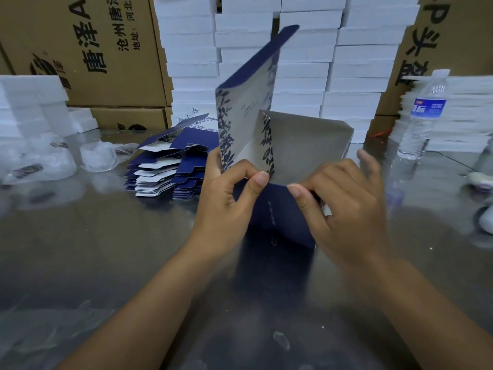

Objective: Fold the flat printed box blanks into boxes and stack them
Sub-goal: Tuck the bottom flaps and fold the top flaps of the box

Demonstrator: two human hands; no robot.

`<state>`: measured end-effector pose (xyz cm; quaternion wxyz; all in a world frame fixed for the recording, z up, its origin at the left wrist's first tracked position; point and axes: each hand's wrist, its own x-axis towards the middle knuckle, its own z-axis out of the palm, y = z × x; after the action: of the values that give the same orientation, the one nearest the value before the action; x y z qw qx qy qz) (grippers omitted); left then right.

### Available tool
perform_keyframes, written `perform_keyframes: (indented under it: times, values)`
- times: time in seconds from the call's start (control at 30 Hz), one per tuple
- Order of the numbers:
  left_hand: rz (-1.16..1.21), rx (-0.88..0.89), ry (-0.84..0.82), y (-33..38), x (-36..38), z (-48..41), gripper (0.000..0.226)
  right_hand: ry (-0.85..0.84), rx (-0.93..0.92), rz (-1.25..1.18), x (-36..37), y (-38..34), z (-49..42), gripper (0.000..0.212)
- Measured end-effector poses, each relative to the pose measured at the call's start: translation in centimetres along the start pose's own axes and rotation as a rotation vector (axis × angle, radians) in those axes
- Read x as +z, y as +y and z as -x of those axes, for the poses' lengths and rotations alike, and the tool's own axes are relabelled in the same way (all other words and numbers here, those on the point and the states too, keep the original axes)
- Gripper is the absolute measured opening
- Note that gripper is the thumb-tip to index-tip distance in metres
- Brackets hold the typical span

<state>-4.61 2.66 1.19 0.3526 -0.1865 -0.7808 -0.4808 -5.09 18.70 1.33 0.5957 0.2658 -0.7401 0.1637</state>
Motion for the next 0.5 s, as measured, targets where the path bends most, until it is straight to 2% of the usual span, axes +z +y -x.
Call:
perform_keyframes:
  times: [0.27,0.5]
  values:
    - [-0.009,-0.051,0.094,-1.1,-0.5,-0.1,0.017,0.064,0.029,0.027,0.1,0.0,0.1,0.033]
    - [-0.054,-0.048,0.112,-1.1,-0.4,-0.4,0.023,0.071,0.026,0.005,0.1,0.2,0.2,0.035]
